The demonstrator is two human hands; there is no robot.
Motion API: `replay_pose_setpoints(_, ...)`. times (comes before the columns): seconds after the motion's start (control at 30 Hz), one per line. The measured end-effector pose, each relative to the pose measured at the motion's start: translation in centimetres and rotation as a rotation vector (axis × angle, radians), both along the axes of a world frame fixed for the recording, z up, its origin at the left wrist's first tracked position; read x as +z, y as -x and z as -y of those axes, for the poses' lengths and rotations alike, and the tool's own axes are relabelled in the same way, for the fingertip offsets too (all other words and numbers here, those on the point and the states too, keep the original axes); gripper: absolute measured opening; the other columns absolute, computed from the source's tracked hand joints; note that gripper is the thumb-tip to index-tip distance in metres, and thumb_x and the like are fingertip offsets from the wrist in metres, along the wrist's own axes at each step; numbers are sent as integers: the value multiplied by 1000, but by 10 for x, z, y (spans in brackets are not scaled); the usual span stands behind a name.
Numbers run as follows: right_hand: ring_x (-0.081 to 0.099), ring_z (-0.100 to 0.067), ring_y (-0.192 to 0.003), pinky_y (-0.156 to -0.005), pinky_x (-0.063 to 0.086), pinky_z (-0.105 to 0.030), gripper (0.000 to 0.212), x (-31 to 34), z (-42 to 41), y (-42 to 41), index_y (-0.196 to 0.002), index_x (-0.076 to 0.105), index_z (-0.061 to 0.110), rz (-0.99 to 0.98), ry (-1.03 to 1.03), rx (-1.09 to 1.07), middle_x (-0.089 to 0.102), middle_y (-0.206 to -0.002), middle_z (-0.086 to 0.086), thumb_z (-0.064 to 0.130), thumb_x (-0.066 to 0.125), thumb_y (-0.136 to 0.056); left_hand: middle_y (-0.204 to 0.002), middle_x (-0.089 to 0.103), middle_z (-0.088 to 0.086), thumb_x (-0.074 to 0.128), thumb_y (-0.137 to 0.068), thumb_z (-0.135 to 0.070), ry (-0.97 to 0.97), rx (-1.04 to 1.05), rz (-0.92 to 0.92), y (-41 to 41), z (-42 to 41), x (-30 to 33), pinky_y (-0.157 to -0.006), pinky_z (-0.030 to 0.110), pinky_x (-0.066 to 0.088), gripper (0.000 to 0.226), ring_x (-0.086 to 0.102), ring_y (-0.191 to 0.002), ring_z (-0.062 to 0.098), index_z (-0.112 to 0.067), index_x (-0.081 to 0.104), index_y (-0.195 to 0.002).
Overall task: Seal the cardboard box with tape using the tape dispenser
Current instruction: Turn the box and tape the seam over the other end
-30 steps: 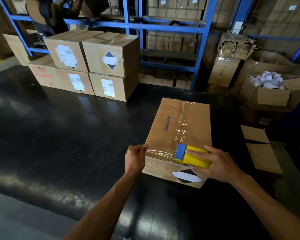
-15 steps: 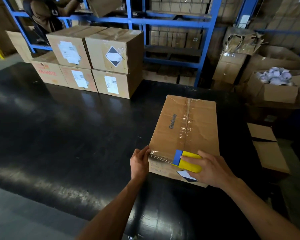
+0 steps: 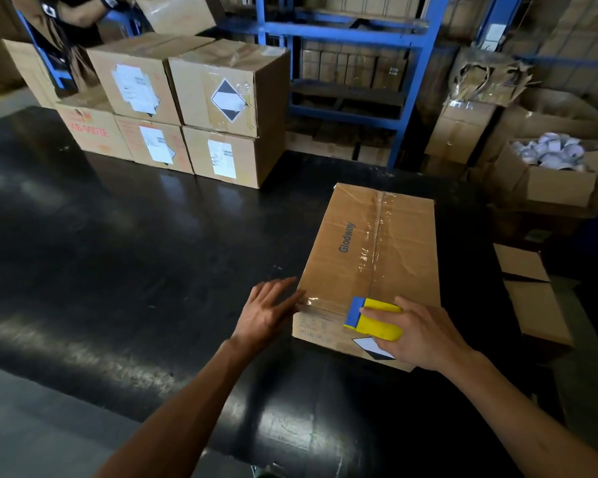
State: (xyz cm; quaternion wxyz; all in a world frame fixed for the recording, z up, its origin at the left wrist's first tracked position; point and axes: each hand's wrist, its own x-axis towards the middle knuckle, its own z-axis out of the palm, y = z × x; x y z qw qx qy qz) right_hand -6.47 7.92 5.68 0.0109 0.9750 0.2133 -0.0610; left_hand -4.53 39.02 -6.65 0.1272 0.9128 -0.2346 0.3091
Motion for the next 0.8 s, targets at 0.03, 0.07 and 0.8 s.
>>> replay_pose_setpoints(0.03,63,-20,-85,-69,49,-30,57,1,-1,0,-128,47,61,-2,-4,2,49,-93,7,61,62,-73,-141,57,9,58,-98,-33,-54,-64,2,-6,0,1,-98,47,44,38,56,-122,31,-20,62,-133)
replay_pose_setpoints(0.07,63,-20,-87,-71,49,-30,57,2,-1,0,-128,46,61,3,-14,6,46,-92,7,60,62,-74,-146,53,5,60,-97,-31,-107,-129,-12,-11,1,2,-107,49,40,40,52,-130,30,-21,60,-135)
replay_pose_setpoints(0.8,56,-21,-55,-48,42,-27,54,21,55,9,-124,58,52,66,57,113,52,-80,4,65,58,-71,-147,50,6,44,-99,-32,-159,-277,-231,-27,2,-1,-122,35,21,61,48,-134,24,-27,19,-154)
